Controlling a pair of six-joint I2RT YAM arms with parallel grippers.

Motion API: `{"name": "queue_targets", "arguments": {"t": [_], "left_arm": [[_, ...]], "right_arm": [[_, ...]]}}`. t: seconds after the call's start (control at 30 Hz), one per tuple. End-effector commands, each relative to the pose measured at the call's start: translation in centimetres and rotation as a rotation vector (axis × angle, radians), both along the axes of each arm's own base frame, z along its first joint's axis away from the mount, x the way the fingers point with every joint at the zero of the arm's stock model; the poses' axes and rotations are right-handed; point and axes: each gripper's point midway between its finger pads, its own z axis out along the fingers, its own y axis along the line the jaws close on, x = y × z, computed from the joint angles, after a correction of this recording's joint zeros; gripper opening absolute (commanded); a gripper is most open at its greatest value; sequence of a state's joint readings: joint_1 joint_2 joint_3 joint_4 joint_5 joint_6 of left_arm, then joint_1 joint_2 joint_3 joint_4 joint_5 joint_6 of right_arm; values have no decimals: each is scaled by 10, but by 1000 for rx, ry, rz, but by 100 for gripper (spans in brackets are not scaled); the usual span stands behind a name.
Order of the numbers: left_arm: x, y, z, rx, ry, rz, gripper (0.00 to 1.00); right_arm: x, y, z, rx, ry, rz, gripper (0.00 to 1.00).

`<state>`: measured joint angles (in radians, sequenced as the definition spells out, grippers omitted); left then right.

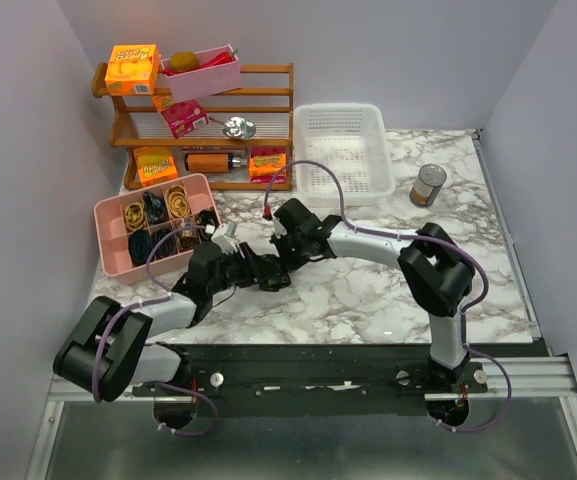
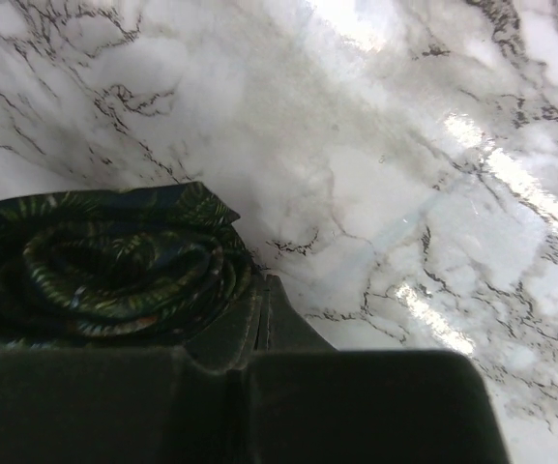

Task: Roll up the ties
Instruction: Pick up the tie at the center of the board, then flatten out the tie in the storage box.

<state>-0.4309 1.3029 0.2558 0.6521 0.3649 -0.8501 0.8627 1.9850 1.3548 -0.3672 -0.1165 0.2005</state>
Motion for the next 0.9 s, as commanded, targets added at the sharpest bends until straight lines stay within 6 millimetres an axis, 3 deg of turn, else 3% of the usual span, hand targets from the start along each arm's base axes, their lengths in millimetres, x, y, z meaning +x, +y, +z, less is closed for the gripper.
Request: {"name": "queue_targets", "arguments": {"t": [0.0, 0.1, 0.33, 0.37, 0.43, 0.47, 0.53, 0.57, 0.87], "left_arm": [[10, -8, 39, 0, -128, -36, 47], [14, -4, 46, 24, -145, -13, 47], [35, 6, 83, 93, -223, 58, 46], [43, 7, 99, 99, -258, 77, 46], [49, 15, 107, 155, -270, 109, 46], [60, 22, 125, 173, -305, 162, 46], [66, 32, 132, 230, -315, 200, 46], [75, 38, 147, 245, -342, 246, 46], [112, 87, 187, 396, -368, 442, 46]], "right_arm": [[24, -3, 48, 83, -102, -78, 1], [37, -16, 73, 102, -160, -138, 1], [49, -41, 99, 112, -229, -211, 2], [49, -43, 98, 107, -231, -215, 2], [48, -48, 94, 92, -232, -228, 2], [48, -49, 94, 92, -230, -236, 2], [47, -51, 89, 81, -224, -238, 2], [47, -51, 84, 72, -218, -238, 2], [42, -47, 64, 66, -176, -206, 2]]}}
